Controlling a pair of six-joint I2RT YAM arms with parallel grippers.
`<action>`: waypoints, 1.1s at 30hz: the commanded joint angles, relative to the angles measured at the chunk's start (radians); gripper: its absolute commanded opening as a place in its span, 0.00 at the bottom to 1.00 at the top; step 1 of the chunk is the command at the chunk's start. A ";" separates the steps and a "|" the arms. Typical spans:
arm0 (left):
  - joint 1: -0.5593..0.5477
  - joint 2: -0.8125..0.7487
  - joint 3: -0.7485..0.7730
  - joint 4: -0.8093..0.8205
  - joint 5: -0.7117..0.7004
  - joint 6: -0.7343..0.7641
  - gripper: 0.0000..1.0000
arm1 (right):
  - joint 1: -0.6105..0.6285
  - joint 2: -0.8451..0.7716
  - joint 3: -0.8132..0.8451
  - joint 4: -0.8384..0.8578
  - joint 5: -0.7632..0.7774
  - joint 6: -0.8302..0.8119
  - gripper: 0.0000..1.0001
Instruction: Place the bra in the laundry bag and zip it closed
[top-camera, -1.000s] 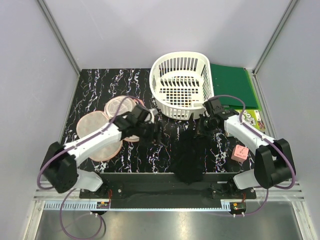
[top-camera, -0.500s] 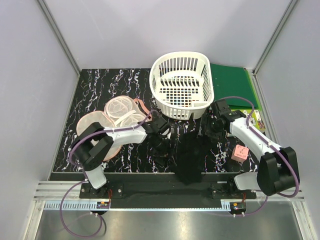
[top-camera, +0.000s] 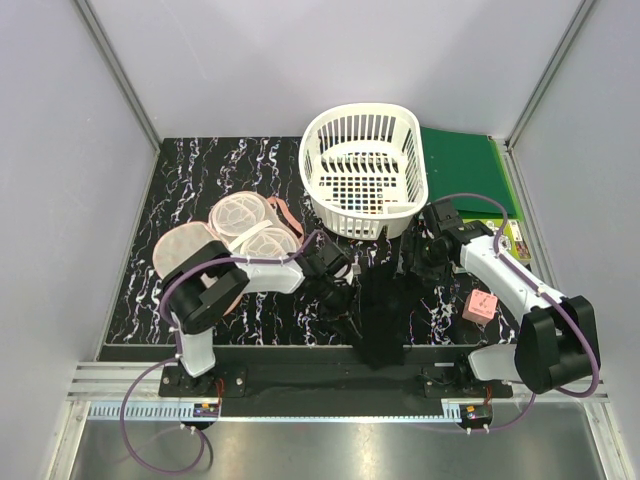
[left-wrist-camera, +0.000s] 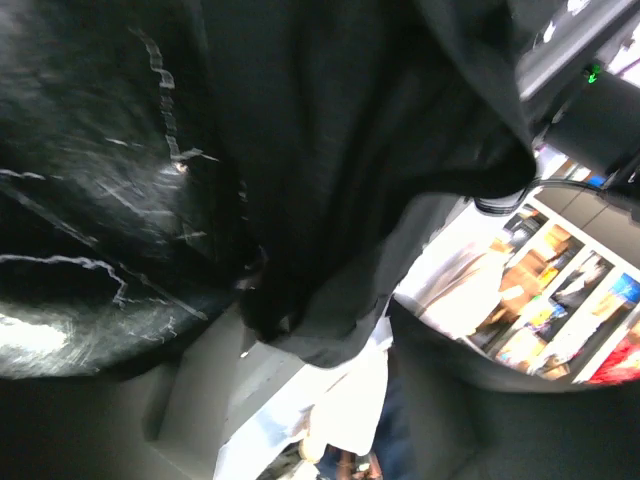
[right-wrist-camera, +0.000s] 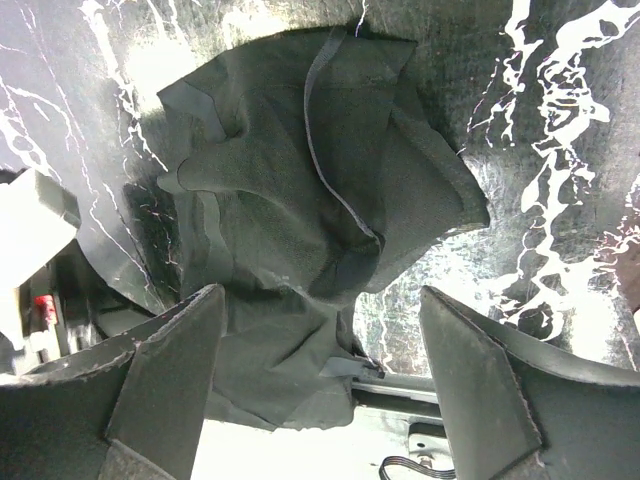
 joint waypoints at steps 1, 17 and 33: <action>0.001 -0.006 -0.017 0.051 -0.026 -0.040 0.37 | -0.004 -0.016 0.031 -0.015 -0.016 -0.027 0.86; 0.316 -0.446 0.311 -0.708 -0.424 0.289 0.00 | -0.005 -0.086 0.087 -0.092 -0.061 -0.041 0.88; 0.563 -0.348 0.709 -1.274 -1.362 0.477 0.00 | -0.004 -0.063 0.147 -0.150 -0.127 -0.052 0.89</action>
